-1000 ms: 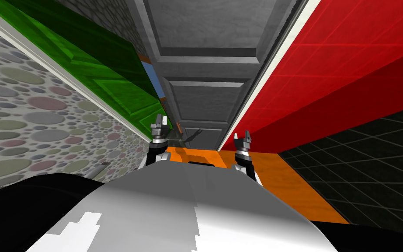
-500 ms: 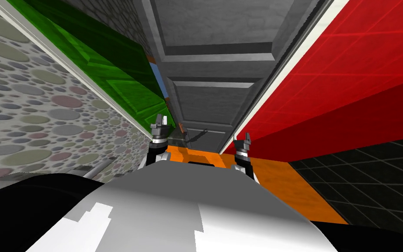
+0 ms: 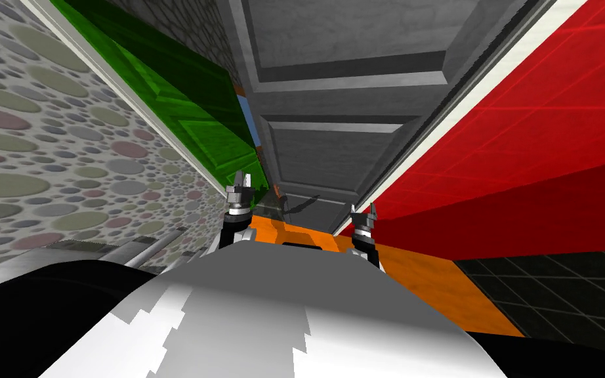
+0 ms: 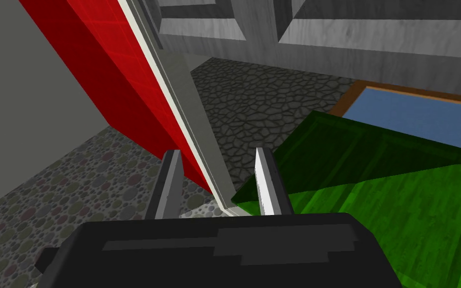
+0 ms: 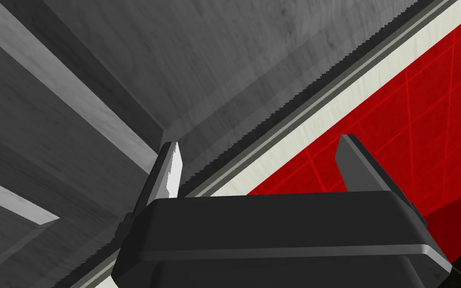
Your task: Push the door open
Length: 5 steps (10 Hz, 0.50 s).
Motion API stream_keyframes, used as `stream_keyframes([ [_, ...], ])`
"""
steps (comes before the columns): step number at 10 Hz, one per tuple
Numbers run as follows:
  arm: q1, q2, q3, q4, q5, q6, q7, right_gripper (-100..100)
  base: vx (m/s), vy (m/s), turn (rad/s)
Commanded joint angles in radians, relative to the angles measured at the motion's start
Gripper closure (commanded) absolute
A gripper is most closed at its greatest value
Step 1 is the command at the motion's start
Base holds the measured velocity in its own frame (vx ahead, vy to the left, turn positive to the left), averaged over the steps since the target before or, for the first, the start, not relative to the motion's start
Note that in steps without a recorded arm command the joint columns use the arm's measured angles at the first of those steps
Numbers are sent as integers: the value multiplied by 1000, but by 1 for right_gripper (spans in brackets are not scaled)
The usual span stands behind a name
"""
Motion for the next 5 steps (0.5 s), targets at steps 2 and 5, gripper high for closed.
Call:
stream_keyframes([
  [2,-6,-3,-1,46,-39,-26,-46,-100,44,35,193],
  [5,-14,-5,-1,101,-84,-55,-96,-100,35,63,162],
])
